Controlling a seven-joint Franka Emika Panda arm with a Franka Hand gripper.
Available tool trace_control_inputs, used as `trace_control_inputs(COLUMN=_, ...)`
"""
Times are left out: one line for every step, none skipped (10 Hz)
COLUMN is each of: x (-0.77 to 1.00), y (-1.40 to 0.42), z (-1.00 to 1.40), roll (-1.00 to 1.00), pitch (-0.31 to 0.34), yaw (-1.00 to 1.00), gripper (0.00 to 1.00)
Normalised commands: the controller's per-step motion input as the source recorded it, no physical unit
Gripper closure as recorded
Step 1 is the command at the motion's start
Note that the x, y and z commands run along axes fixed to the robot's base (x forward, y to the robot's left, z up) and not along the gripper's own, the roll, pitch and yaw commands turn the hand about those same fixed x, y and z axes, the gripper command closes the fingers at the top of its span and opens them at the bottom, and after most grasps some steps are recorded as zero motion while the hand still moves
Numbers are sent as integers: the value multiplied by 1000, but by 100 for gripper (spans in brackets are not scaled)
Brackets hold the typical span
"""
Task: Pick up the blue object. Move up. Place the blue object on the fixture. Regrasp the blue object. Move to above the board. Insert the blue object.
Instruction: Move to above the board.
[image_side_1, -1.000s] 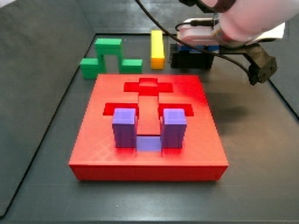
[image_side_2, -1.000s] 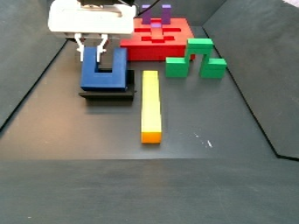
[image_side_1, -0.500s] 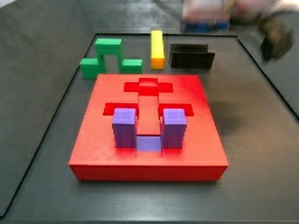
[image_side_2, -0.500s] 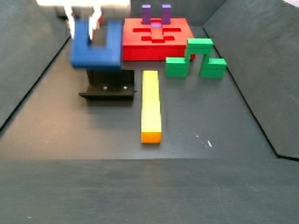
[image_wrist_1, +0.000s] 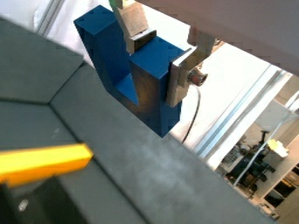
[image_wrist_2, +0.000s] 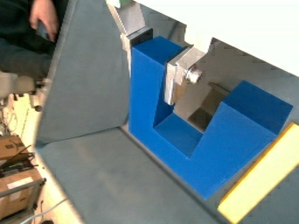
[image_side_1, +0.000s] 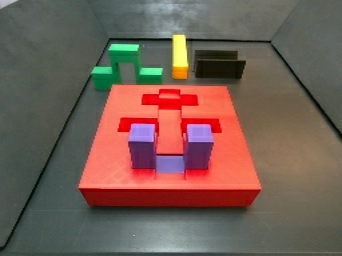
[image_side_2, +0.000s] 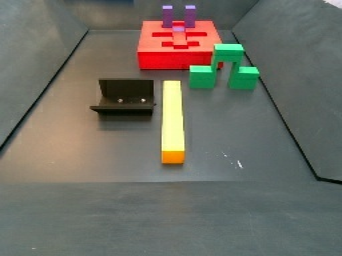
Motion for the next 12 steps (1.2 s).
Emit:
trace_control_inputs(x=21, y=-5, z=284, roll=6, pitch=53, yaw=6, gripper=100)
trace_control_inputs(x=-1286, y=-1400, z=301, roll=-1000, pitch=117, yaw=-50, gripper=100)
trace_control_inputs(x=-1296, y=-1400, z=296, roll=-1000, pitch=113, yaw=-49, gripper=100)
trace_control_inputs(x=-1400, y=-1376, z=302, roll=-1000, pitch=76, yaw=-35, gripper=100)
trace_control_inputs(x=-1400, y=-1342, z=273, roll=-1000, pitch=70, yaw=-25, gripper=100)
trace_control_inputs(x=-1400, y=-1336, z=283, roll=-1000, pitch=70, yaw=-18, gripper=100)
trace_control_inputs(x=-1400, y=-1324, z=277, roll=-1000, pitch=71, yaw=-11, gripper=100)
trace_control_inputs(x=-648, y=-581, z=117, roll=-1000, pitch=65, yaw=-6, gripper=100)
trace_control_inputs(x=-320, y=-257, z=47, roll=-1000, pitch=68, yaw=-3, gripper=100)
trace_control_inputs(x=-198, y=-142, z=28, roll=-1000, pitch=79, yaw=-1, gripper=100)
trace_control_inputs(x=-107, y=-63, z=22, roll=-1000, pitch=40, yaw=7, gripper=100)
trace_control_inputs(x=-90, y=-23, z=10, roll=-1000, pitch=12, yaw=5, gripper=100)
